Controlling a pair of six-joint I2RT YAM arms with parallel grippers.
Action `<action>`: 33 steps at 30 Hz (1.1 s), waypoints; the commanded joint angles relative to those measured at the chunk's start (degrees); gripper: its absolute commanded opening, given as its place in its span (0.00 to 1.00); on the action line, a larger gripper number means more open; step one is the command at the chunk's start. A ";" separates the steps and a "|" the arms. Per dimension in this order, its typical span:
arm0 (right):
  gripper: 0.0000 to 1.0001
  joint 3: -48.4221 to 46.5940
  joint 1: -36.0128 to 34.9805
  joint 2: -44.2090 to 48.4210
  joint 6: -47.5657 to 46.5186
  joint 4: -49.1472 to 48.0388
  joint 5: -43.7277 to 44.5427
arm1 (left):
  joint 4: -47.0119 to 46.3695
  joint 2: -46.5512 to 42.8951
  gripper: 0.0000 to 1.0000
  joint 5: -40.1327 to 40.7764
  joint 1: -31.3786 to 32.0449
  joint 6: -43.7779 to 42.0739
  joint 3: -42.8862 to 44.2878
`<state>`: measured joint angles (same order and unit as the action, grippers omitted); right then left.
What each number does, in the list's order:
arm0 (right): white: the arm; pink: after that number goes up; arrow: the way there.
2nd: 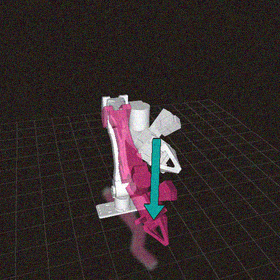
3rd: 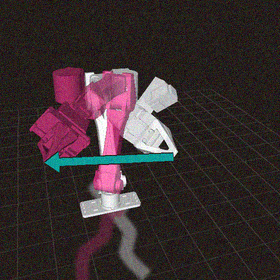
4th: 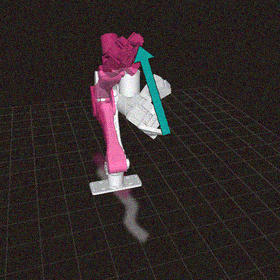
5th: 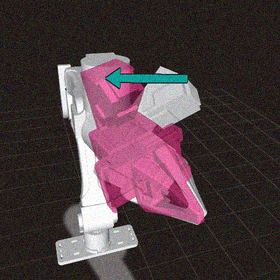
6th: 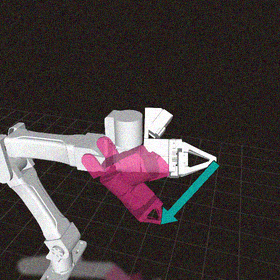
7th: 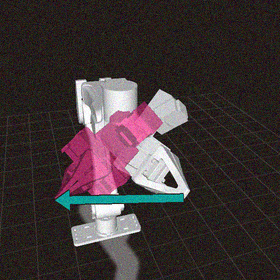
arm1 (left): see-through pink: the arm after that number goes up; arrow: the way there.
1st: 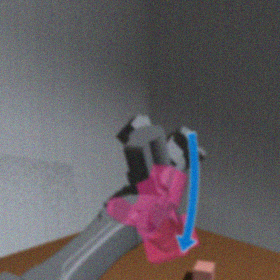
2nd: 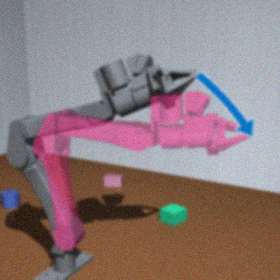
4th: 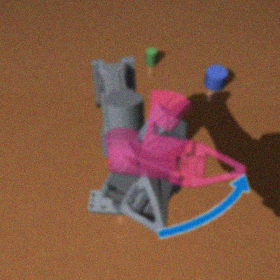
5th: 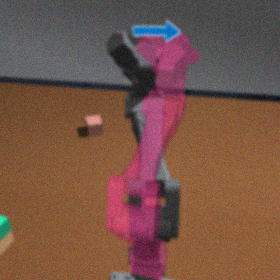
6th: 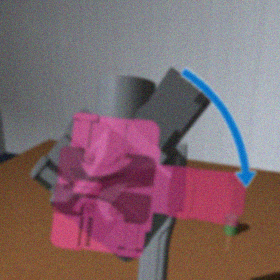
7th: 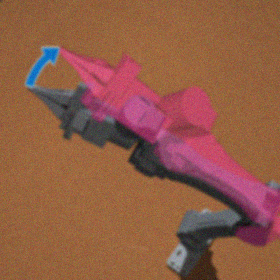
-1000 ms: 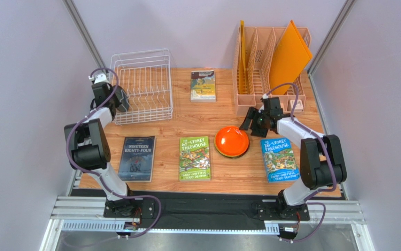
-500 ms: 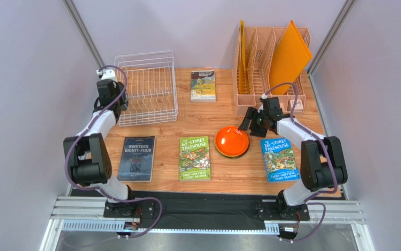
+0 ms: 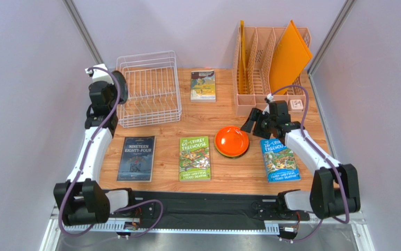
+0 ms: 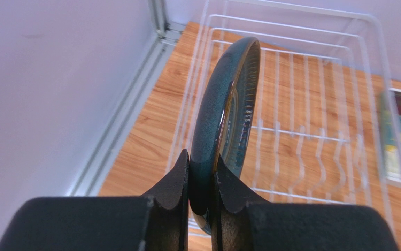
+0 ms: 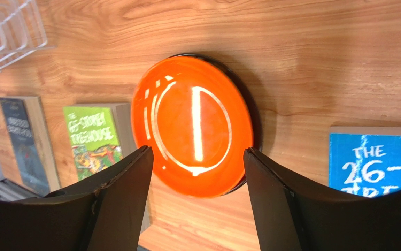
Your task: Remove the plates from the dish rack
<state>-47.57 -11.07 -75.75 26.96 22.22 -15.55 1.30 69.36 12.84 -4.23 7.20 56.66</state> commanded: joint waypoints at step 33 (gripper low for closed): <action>0.70 4.06 -12.22 0.26 9.51 -26.33 -16.17 | -26.87 7.01 0.00 -37.18 37.18 43.16 -13.16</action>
<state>-44.14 -23.07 -72.69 34.30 3.64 -28.34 -16.08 75.59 -22.52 31.00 48.18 39.03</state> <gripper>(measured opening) 0.699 0.164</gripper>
